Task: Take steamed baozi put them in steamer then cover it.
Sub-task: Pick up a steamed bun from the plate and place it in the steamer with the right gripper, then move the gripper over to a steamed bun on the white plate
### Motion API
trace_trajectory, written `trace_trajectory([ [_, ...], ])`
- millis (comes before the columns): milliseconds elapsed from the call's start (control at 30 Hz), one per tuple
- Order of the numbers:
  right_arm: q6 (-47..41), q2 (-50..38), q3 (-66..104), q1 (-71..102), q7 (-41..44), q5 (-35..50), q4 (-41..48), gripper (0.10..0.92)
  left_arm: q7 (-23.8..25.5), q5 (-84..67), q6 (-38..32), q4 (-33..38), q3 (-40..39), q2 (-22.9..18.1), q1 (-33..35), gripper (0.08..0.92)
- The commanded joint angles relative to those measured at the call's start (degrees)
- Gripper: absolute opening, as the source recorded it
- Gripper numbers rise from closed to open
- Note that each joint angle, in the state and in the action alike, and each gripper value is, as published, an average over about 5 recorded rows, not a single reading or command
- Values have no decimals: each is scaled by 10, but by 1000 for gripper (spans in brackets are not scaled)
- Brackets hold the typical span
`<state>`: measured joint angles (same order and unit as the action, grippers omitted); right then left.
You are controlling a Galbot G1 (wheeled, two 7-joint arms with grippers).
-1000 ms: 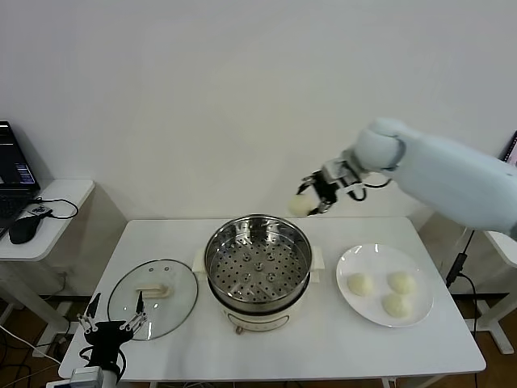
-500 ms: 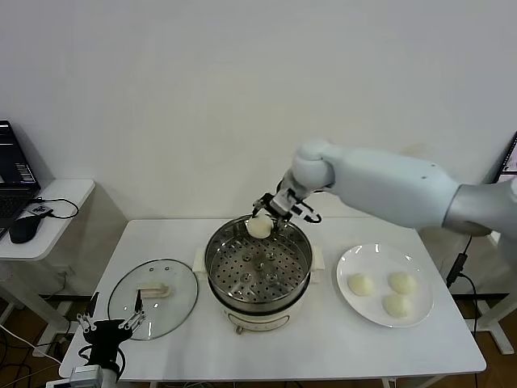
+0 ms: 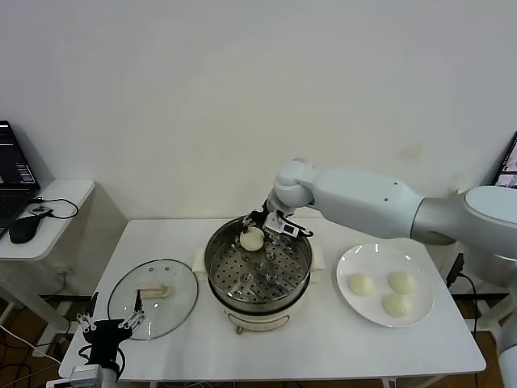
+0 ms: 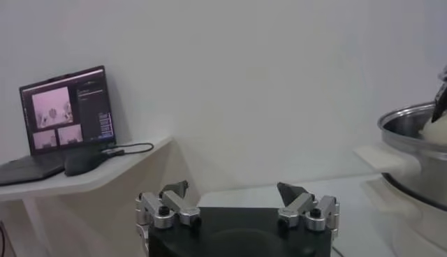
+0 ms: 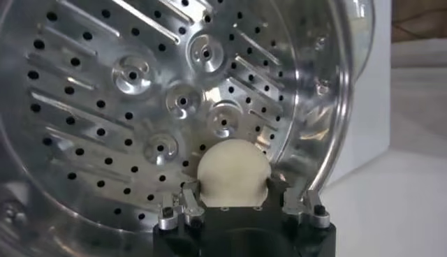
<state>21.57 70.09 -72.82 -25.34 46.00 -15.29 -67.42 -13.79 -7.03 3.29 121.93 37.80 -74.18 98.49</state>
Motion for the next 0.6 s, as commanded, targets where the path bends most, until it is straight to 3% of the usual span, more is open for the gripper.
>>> trace_trajectory([
  [33, 31, 13, 0, 14, -17, -57, 25, 649, 0, 0, 0, 0, 0, 0, 0, 823],
  [167, 29, 6, 3, 9, -22, -42, 19, 752, -1, 2, 1, 3, -2, -1, 1, 823],
  [300, -16, -22, 3, -25, 1, 56, -25, 815, 0, 4, 3, 8, -2, 0, 4, 823],
  [467, -165, -110, -2, -103, 69, 223, -125, 822, 1, 3, 5, 16, 0, 3, 7, 823],
  [600, -278, -207, -2, -140, 109, 274, -198, 823, 3, 3, 6, 20, -1, 8, 8, 823],
])
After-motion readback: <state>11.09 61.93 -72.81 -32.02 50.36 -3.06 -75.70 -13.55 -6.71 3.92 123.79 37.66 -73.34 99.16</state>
